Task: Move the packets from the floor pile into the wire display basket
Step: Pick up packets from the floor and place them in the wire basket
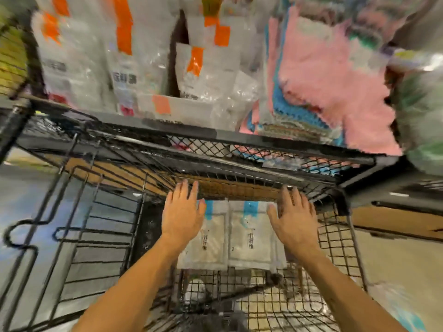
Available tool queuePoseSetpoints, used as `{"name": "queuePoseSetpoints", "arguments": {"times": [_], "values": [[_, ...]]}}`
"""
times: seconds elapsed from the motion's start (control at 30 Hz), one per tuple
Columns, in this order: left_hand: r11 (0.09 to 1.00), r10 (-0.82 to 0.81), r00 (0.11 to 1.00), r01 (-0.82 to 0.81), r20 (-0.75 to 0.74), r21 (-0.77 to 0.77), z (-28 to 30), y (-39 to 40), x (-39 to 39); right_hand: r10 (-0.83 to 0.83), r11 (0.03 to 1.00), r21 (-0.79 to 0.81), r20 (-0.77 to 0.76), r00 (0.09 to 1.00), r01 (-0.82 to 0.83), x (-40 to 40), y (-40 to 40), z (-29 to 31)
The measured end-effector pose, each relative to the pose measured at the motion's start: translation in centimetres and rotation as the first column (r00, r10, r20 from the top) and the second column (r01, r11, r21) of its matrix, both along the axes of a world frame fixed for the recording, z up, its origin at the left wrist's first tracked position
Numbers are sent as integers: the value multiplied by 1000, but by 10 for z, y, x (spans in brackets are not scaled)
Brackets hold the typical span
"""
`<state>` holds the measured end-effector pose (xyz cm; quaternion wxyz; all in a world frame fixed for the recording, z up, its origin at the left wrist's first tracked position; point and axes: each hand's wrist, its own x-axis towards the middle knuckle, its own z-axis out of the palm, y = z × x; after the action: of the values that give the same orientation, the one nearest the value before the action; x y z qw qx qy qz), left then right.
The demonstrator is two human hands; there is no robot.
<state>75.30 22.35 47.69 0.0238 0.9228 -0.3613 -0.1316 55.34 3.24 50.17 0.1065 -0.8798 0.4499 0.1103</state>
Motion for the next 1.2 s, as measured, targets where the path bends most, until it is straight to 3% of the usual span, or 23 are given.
{"name": "queuePoseSetpoints", "arguments": {"times": [0.3, 0.57, 0.9, 1.2], "values": [[987, 40, 989, -17, 143, -159, 166, -7, -16, 51, 993, -116, 171, 984, -31, -16, -2, 148], [948, -94, 971, 155, 220, -277, 269, -11, -46, -35, 970, -220, 297, 954, 104, -66, 16, 249], [841, -373, 901, 429, 222, -328, 329, 5, -97, -243, 903, -246, 386, 890, 353, -149, 100, 313], [655, -642, 736, 672, 213, -346, 343, 15, -193, -450, 780, -214, 461, 765, 588, -253, 189, 332]]}}
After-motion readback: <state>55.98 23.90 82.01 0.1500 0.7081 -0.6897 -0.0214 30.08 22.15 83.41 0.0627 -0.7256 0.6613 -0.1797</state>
